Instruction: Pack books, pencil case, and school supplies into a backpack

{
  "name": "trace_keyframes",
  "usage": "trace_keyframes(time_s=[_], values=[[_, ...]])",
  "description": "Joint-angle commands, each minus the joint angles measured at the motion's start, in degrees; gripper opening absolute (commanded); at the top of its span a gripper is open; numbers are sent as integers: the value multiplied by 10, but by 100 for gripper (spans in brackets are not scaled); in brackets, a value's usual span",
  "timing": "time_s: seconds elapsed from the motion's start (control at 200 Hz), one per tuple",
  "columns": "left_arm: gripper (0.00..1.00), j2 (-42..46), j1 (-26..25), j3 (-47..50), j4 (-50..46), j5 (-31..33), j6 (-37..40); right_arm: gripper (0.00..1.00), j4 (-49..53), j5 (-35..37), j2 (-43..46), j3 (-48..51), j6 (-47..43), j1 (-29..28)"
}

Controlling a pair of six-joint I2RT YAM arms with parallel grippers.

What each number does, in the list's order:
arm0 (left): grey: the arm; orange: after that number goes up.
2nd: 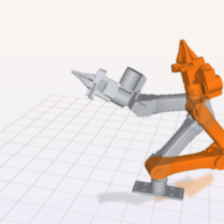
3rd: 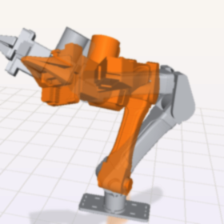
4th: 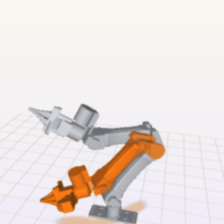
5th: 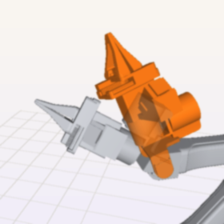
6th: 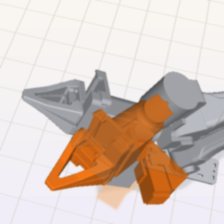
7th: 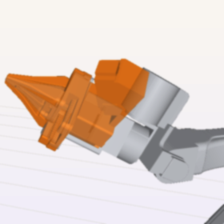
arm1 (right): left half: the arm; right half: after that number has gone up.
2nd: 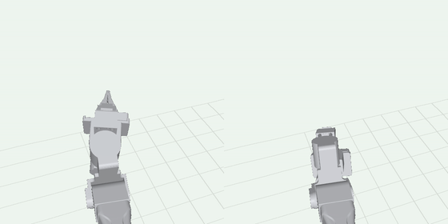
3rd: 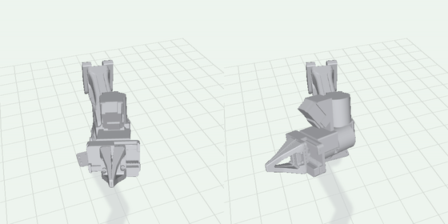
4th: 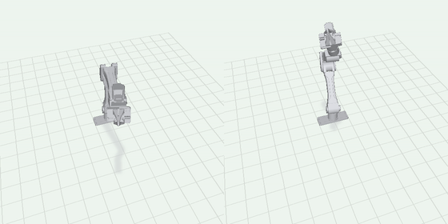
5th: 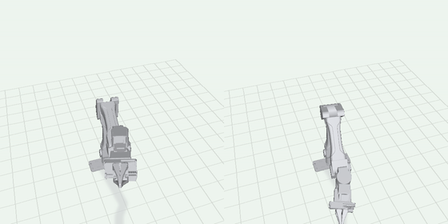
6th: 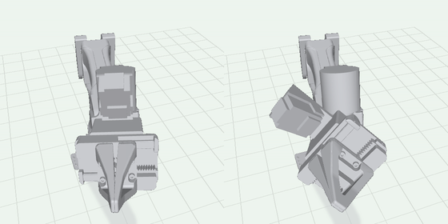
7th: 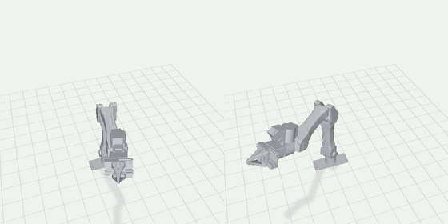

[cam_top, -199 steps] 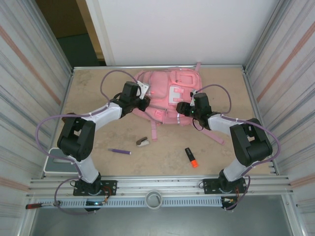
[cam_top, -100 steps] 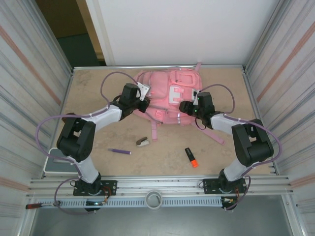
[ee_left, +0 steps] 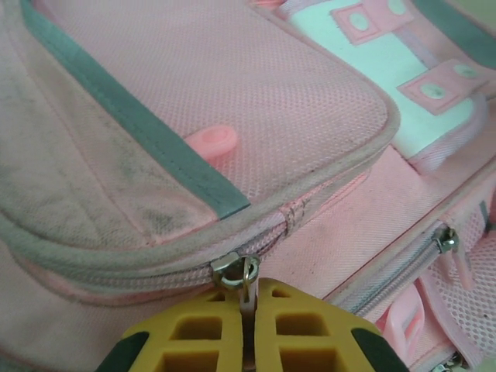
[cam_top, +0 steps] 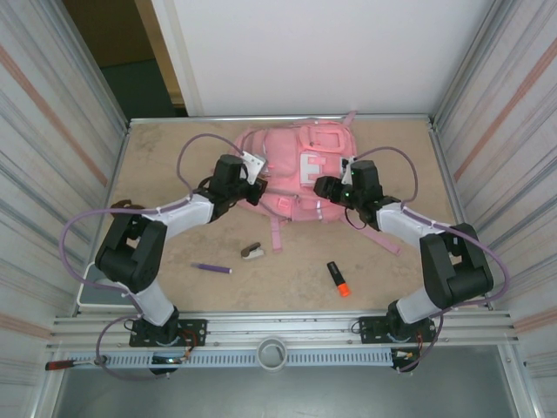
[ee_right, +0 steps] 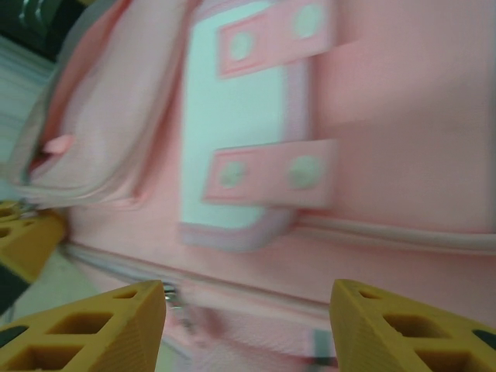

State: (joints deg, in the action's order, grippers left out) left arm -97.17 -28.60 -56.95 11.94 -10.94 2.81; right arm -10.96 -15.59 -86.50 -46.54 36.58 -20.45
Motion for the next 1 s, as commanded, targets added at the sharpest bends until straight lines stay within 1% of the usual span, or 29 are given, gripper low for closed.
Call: trace_keyframes(time_s=[0.0, 0.13, 0.311, 0.416, 0.571, 0.706, 0.741, 0.837, 0.902, 0.997], values=[[0, 28, -17, 8, 22, -40, 1, 55, 2, -23, -9, -47, 41, -27], [0, 35, -18, 27, 50, -55, 1, 52, 0, -25, -46, -88, 80, -48], [0, 33, -17, 35, 52, -59, 10, 49, 7, -4, -103, -128, 122, -58], [0, 34, -16, 42, 58, -60, 12, 50, 3, 9, -130, -140, 132, -58], [0, 33, -14, 50, 66, -59, 20, 50, -6, -6, -171, -171, 139, -60], [0, 35, -14, 50, 56, -45, 34, 44, -7, -11, -189, -182, 138, -59], [0, 35, -14, 50, 53, -41, 37, 41, -6, -12, -192, -184, 137, -59], [0, 36, -13, 52, 51, -24, 41, 24, -5, -15, -195, -184, 131, -56], [0, 39, -14, 52, 46, -1, 43, 13, -1, -11, -189, -180, 124, -53], [0, 45, -14, 50, 31, 38, 50, 1, 2, -7, -175, -168, 113, -42]])
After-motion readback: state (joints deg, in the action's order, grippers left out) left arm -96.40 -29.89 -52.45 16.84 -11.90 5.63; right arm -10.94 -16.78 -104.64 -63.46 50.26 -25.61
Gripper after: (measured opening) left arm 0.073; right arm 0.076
